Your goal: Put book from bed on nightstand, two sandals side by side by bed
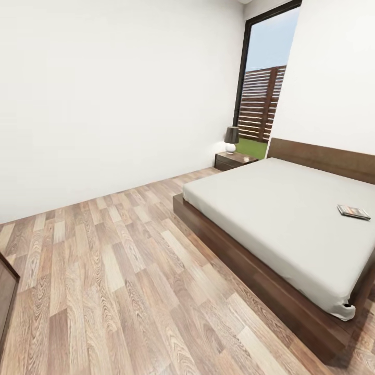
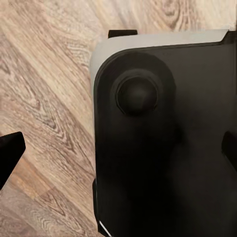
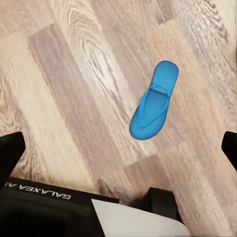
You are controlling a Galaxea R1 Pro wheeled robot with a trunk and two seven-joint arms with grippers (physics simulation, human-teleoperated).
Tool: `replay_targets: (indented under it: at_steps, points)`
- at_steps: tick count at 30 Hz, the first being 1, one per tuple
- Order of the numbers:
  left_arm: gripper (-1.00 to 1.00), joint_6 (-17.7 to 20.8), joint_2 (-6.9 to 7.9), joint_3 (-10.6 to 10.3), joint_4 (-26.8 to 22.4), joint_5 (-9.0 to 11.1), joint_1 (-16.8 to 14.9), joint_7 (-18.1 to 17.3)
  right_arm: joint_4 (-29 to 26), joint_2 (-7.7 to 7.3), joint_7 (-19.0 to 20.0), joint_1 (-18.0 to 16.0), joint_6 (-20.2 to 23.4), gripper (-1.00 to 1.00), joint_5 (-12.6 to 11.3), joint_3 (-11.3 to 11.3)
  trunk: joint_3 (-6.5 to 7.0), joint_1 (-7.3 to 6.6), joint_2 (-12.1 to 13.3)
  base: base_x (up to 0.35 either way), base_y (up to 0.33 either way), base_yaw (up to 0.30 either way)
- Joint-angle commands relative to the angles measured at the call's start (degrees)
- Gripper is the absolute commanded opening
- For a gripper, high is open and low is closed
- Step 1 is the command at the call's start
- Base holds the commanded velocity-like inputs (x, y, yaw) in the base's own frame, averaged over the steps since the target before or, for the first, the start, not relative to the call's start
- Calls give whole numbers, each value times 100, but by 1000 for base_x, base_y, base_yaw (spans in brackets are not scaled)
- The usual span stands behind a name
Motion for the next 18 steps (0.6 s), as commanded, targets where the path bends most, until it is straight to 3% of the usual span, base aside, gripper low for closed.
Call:
replay_targets:
  at_steps: [1,4,8,18]
  points:
    - [100,-17,4,-2,1,-5,-42,-3,-12,-5,3,-15,60,100,-81,-45,-5,0,-3,0,0,0]
    - [100,-10,52,-5,-25,-13,-133,-6,-6,-30,-28,-75,122,100,-358,-81,-5,0,-3,0,0,0]
    - [100,6,153,-6,-125,-17,-230,-9,9,-50,-45,-113,154,100,-506,-102,-5,0,-3,0,0,0]
    - [100,55,336,-13,-295,-39,-623,-9,9,-181,-48,-150,183,100,-668,-137,-5,0,-3,0,0,0]
